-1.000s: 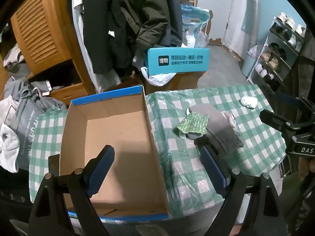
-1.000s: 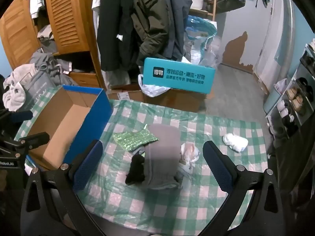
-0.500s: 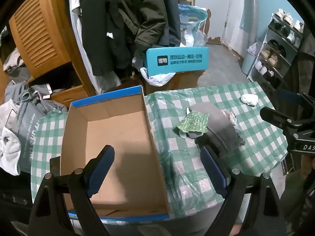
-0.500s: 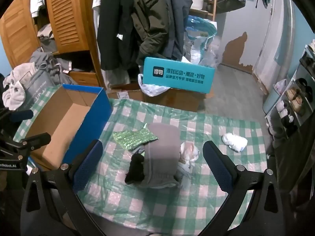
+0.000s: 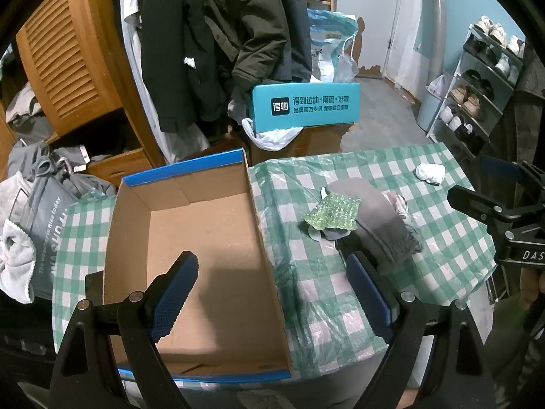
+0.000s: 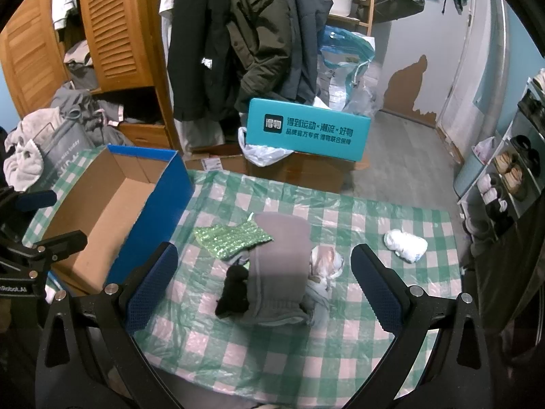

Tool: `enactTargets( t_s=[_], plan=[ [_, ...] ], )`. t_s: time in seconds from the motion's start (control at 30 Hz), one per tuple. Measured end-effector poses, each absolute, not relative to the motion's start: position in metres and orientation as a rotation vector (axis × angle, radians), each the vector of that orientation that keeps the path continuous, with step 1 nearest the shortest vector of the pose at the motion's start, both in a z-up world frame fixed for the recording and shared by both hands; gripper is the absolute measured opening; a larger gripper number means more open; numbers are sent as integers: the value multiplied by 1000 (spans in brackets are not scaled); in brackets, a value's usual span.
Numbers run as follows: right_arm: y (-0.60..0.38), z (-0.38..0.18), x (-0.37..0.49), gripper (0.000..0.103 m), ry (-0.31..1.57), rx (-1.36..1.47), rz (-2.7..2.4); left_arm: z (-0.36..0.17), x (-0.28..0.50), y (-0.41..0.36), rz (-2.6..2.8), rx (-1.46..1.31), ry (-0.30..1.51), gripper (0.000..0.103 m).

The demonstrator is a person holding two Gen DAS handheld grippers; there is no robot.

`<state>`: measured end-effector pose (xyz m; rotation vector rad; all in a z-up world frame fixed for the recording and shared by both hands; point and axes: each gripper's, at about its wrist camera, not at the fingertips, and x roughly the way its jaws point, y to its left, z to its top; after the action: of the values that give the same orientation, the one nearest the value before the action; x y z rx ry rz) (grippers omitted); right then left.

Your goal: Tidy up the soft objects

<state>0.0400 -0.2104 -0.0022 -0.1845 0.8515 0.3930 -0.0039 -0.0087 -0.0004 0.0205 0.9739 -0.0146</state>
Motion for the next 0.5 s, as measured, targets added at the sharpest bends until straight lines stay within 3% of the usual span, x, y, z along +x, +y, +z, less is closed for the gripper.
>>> enactTargets(
  t_s=[0.5],
  plan=[
    [-210, -2, 40, 101, 852, -185, 392, -1, -4, -10, -16, 18, 971, 90]
  ],
)
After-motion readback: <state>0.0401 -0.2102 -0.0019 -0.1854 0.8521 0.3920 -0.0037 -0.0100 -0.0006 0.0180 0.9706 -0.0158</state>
